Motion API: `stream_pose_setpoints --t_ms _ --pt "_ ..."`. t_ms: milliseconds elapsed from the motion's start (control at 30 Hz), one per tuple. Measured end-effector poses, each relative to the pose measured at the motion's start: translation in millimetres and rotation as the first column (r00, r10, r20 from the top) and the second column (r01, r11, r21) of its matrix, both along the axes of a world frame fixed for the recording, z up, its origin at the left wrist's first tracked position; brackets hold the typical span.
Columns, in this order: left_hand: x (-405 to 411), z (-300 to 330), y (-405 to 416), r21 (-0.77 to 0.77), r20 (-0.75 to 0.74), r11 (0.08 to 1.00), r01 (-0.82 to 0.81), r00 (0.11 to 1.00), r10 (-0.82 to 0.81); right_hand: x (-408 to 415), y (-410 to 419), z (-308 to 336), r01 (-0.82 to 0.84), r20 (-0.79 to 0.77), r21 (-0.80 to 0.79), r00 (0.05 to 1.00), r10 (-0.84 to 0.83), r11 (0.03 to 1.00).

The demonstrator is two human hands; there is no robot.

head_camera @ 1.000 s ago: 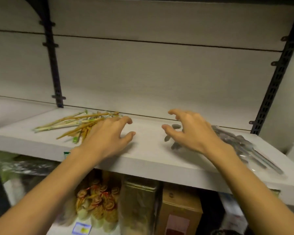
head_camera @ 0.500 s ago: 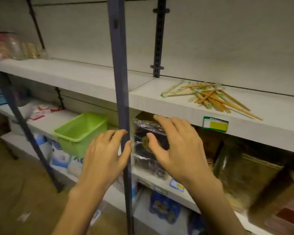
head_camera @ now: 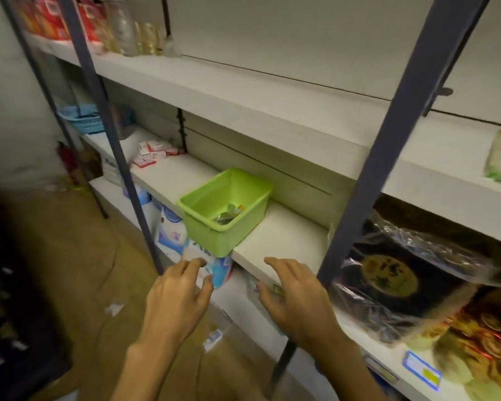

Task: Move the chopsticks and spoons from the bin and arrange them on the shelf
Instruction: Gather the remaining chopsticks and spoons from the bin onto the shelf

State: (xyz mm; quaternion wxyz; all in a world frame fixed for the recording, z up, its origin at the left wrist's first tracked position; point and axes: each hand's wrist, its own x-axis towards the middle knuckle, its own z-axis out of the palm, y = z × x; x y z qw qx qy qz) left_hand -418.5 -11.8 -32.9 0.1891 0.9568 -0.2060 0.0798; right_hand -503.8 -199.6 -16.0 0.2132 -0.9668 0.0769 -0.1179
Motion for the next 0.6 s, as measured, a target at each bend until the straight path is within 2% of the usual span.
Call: stream_pose_setpoints --t_ms 200,333,500,600 --pt "107 -3 -17 0.016 0.006 0.999 0.032 0.999 -0.032 87 -13 -26 0.094 -0.041 0.046 0.995 -0.092 0.995" --pt "168 5 -36 0.01 -0.013 0.992 0.127 0.992 -0.127 134 -26 -30 0.179 -0.025 0.084 0.984 -0.177 0.98" --pt "243 -7 -52 -0.07 -0.148 0.968 0.239 0.958 -0.247 185 -27 -25 0.248 0.037 0.165 0.966 -0.257 0.955" --pt "290 -21 -68 -0.053 -0.282 0.936 0.349 0.894 -0.349 222 -20 -25 0.307 0.106 0.209 0.937 -0.334 0.928"
